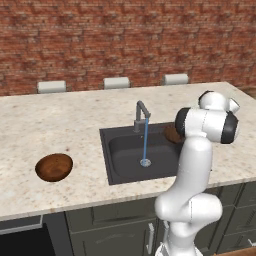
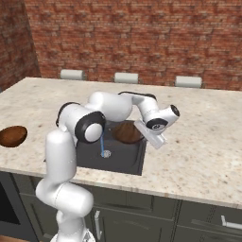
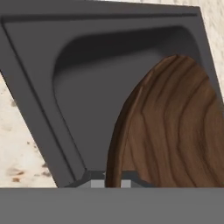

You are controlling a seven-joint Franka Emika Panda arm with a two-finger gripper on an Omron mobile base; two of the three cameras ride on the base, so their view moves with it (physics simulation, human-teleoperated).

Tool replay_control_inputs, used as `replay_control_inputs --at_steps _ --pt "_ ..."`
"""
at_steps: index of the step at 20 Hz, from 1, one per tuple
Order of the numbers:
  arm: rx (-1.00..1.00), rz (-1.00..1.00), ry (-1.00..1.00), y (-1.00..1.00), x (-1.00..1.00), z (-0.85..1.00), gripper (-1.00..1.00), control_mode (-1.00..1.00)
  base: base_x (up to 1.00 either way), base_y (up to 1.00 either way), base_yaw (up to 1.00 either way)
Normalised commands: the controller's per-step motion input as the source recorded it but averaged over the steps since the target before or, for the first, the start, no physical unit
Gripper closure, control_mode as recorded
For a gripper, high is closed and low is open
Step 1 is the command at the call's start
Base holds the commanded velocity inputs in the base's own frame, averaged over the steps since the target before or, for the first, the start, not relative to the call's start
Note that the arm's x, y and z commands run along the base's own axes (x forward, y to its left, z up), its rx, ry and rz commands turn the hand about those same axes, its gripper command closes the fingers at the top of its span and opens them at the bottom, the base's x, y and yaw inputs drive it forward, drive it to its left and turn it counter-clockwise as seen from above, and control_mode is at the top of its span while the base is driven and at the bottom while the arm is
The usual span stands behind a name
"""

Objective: Rinse each bowl for a few seconds and place them down in the sink or on the counter.

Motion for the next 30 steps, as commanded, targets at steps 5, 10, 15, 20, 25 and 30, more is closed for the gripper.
replay_control_inputs --at_steps 5,10,15,20,25,30 --pt "0.01 -0.01 0.00 -0.50 0.00 0.00 1.00 -1.00 0.00 0.00 0.00" --pt "0.01 0.00 0.00 -0.45 0.00 0.00 1.00 -1.00 0.00 0.00 0.00" --pt "0.01 0.00 0.00 -0.25 0.01 -0.11 1.00 -1.00 0.00 0.00 0.00" --pt "0.00 0.00 0.00 -0.24 0.00 -0.13 1.00 -1.00 0.00 0.00 0.00" --pt "0.00 0.00 -0.01 -0.33 0.00 -0.10 1.00 -1.00 0.00 0.00 0.00" --pt "0.00 0.00 -0.03 -0.37 0.00 -0.05 1.00 -1.00 0.00 0.00 0.00"
